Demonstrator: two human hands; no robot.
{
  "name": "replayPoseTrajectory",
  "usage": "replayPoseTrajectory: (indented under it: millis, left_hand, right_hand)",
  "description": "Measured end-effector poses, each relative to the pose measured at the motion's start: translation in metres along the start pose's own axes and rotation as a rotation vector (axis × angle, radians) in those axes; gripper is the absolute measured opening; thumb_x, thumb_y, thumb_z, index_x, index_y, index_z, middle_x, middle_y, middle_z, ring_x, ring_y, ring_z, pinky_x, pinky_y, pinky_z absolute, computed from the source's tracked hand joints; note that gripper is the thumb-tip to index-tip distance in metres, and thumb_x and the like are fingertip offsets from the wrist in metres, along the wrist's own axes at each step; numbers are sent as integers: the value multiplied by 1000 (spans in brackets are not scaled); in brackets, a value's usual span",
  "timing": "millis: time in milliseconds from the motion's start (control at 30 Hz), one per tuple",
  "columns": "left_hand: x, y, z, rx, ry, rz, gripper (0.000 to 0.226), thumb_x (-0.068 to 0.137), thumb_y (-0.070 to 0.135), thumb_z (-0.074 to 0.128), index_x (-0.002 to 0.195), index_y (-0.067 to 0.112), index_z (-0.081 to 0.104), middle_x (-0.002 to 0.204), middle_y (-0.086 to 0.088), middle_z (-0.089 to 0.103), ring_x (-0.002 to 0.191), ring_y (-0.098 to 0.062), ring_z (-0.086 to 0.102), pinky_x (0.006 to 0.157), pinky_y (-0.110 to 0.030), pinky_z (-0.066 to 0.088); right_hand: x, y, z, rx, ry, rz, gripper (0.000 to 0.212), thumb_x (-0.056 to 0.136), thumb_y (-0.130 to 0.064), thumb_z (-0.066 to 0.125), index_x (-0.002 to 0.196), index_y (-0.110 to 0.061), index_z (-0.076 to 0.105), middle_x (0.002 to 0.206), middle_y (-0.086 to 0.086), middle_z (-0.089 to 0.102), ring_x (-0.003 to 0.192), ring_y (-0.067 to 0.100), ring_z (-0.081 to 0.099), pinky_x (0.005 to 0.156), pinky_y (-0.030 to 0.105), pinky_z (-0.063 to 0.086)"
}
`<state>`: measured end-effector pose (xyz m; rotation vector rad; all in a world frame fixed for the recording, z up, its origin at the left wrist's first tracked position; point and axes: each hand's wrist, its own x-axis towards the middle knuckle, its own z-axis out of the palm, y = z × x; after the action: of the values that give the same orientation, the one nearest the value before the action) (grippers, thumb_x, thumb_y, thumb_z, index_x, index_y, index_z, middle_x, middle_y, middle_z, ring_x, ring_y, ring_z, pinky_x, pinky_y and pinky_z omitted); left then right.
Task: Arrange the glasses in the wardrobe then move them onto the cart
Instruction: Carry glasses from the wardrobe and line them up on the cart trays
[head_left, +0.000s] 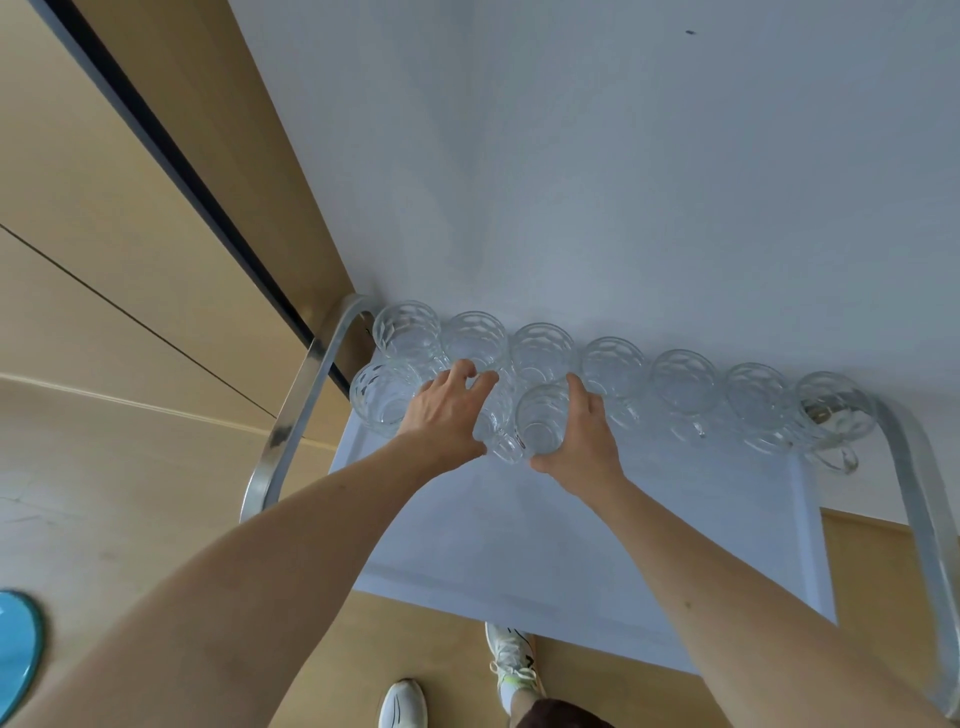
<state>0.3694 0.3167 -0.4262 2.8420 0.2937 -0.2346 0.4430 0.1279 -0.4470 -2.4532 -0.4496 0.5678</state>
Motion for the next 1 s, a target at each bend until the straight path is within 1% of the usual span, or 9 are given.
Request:
replayPoseTrajectory:
  millis: [100, 167, 267, 367, 467, 667, 867, 1000]
  left_hand:
    - [-3, -1, 0, -12, -22, -2, 101, 68, 49, 89, 150, 29, 32, 149, -3, 31, 132, -28, 42, 108, -41, 38]
    - [-8, -2, -3, -27, -35, -15, 105, 67, 51, 89, 152, 28, 31, 154, -4, 29, 140, -30, 34, 114, -44, 32]
    - [-19, -5, -12, -47, -6, -31, 104, 70, 52, 87, 153, 28, 30, 159, -8, 26, 146, -31, 25, 118, -46, 27]
    - [-34, -11, -26, -44, 52, -55, 97, 76, 48, 84, 153, 28, 29, 160, -9, 25, 148, -31, 23, 118, -47, 26]
    - [-53, -23, -42, -53, 95, -85, 90, 81, 44, 80, 153, 29, 29, 162, -9, 24, 149, -32, 20, 119, -48, 24]
    - [-91, -42, -68, -74, 134, -82, 87, 83, 47, 77, 154, 30, 29, 164, -7, 22, 152, -31, 16, 122, -50, 22]
    - [-131, -58, -70, -78, 159, -52, 87, 85, 46, 75, 155, 30, 25, 166, -7, 18, 153, -30, 12, 122, -49, 19]
    - [-153, -60, -62, -95, 167, -31, 85, 86, 47, 74, 154, 29, 26, 166, -9, 17, 154, -32, 11, 121, -49, 20]
  right_hand:
    - [-5, -4, -5, -13, -15, 1, 129, 62, -26, 95, 160, -22, 10, 156, 13, 26, 139, 32, 39, 105, 36, 40]
    - [-9, -7, -8, -23, -13, 6, 128, 63, -29, 95, 160, -23, 11, 157, 14, 26, 141, 32, 35, 109, 38, 38]
    - [-18, -14, -12, -85, 1, 4, 124, 67, -32, 92, 160, -24, 11, 158, 14, 23, 144, 34, 29, 112, 41, 35]
    - [-30, -26, -15, -150, 11, 2, 121, 69, -36, 90, 160, -26, 11, 161, 13, 20, 147, 34, 22, 115, 43, 32]
    - [-45, -41, -16, -171, 30, -18, 118, 71, -39, 88, 160, -29, 11, 161, 11, 18, 147, 33, 19, 115, 44, 31]
    - [-83, -71, -10, -201, 95, -36, 113, 75, -42, 84, 160, -31, 10, 162, 10, 19, 149, 32, 17, 117, 45, 31]
    - [-127, -91, 11, -242, 134, -35, 112, 78, -47, 81, 161, -33, 7, 165, 10, 13, 150, 33, 13, 119, 45, 25]
    - [-153, -100, 27, -284, 137, -34, 110, 80, -49, 80, 160, -33, 7, 165, 10, 13, 151, 33, 13, 119, 47, 26]
